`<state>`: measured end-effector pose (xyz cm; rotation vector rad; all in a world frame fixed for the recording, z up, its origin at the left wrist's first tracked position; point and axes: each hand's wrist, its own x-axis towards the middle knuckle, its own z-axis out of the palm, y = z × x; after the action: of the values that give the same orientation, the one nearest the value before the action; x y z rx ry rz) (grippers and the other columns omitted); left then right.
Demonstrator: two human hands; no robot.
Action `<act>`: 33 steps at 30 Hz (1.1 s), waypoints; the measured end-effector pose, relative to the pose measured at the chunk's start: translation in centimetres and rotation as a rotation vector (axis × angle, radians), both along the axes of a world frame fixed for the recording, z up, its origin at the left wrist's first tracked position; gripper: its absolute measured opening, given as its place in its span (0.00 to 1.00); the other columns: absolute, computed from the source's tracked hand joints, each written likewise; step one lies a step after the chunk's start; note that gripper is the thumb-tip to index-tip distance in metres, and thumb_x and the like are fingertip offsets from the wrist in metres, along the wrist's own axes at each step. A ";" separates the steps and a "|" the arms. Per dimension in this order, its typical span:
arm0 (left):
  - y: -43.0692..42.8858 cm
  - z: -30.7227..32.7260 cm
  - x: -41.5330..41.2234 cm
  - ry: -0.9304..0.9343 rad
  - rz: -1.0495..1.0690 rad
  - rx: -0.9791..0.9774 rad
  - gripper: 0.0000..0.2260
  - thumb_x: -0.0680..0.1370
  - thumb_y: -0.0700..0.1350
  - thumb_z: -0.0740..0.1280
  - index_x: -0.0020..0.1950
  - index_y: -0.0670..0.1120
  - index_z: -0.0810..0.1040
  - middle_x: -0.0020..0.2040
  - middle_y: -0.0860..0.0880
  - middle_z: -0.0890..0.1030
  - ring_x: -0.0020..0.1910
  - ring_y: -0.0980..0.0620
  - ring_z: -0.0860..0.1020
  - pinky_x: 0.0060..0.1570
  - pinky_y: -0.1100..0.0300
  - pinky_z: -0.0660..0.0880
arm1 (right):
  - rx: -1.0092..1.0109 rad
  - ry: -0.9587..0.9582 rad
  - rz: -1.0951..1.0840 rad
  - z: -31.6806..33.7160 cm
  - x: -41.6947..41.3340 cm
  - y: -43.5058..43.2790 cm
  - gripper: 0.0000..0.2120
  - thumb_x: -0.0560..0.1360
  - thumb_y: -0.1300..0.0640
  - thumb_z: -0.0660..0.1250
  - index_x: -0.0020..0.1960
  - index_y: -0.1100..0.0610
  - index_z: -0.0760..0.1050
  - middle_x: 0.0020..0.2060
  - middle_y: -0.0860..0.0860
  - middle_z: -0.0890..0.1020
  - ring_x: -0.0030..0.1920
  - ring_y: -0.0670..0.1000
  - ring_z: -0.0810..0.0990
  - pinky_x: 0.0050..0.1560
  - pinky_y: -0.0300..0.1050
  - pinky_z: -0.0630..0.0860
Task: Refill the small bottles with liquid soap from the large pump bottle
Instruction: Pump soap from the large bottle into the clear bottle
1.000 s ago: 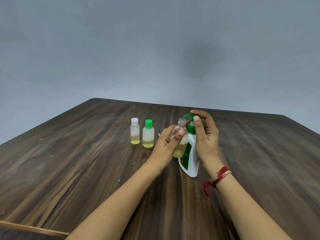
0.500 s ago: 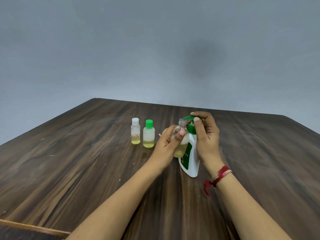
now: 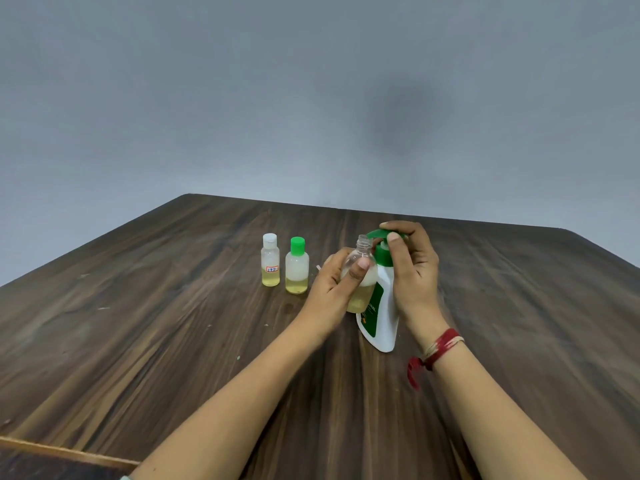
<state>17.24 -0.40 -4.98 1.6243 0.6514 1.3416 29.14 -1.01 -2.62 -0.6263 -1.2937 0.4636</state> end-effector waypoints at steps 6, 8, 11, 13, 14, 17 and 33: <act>-0.1 0.1 -0.1 -0.011 -0.012 -0.013 0.23 0.69 0.72 0.64 0.52 0.56 0.79 0.53 0.44 0.80 0.58 0.43 0.76 0.59 0.47 0.73 | 0.004 -0.009 0.007 0.0 0.0 -0.1 0.06 0.78 0.58 0.61 0.53 0.54 0.75 0.44 0.41 0.82 0.45 0.43 0.81 0.45 0.35 0.77; 0.0 0.1 -0.1 -0.008 0.000 -0.007 0.23 0.69 0.72 0.64 0.52 0.56 0.79 0.52 0.46 0.80 0.58 0.45 0.76 0.59 0.48 0.72 | 0.002 -0.003 0.001 -0.1 -0.1 -0.2 0.07 0.79 0.59 0.60 0.53 0.54 0.76 0.45 0.43 0.82 0.46 0.44 0.81 0.46 0.36 0.77; 0.1 0.0 -0.1 0.003 0.005 -0.006 0.23 0.69 0.72 0.63 0.53 0.57 0.79 0.54 0.45 0.80 0.60 0.43 0.75 0.62 0.44 0.71 | -0.003 0.009 0.008 0.0 -0.1 -0.2 0.07 0.78 0.57 0.61 0.53 0.53 0.76 0.46 0.45 0.81 0.46 0.46 0.81 0.46 0.37 0.77; 0.1 0.0 -0.1 0.005 0.002 -0.008 0.24 0.69 0.72 0.63 0.53 0.56 0.79 0.54 0.45 0.80 0.60 0.43 0.75 0.61 0.44 0.72 | -0.007 0.010 0.008 0.0 0.0 -0.1 0.07 0.78 0.58 0.61 0.52 0.54 0.76 0.45 0.43 0.82 0.46 0.46 0.81 0.46 0.38 0.77; 0.1 0.0 -0.1 0.004 0.001 -0.008 0.25 0.69 0.72 0.63 0.53 0.55 0.79 0.54 0.44 0.80 0.60 0.42 0.75 0.61 0.44 0.72 | -0.009 0.007 0.005 0.0 0.0 0.0 0.07 0.78 0.59 0.61 0.52 0.54 0.76 0.44 0.42 0.82 0.45 0.45 0.81 0.45 0.37 0.77; 0.0 -0.1 -0.1 -0.005 -0.002 -0.012 0.28 0.69 0.72 0.64 0.54 0.51 0.78 0.53 0.43 0.80 0.57 0.43 0.77 0.58 0.47 0.73 | -0.010 -0.007 -0.011 0.0 0.0 0.0 0.06 0.77 0.60 0.60 0.50 0.54 0.75 0.41 0.41 0.81 0.43 0.44 0.80 0.43 0.37 0.77; -0.1 0.1 -0.2 -0.004 -0.005 -0.001 0.28 0.68 0.73 0.64 0.54 0.51 0.78 0.51 0.49 0.80 0.54 0.52 0.77 0.54 0.58 0.73 | 0.007 0.010 -0.016 0.1 -0.1 -0.1 0.07 0.77 0.61 0.60 0.51 0.55 0.76 0.43 0.39 0.82 0.44 0.42 0.81 0.44 0.34 0.76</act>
<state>17.02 -0.53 -4.88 1.6213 0.6453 1.3399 29.05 -1.15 -2.55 -0.6272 -1.2797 0.4482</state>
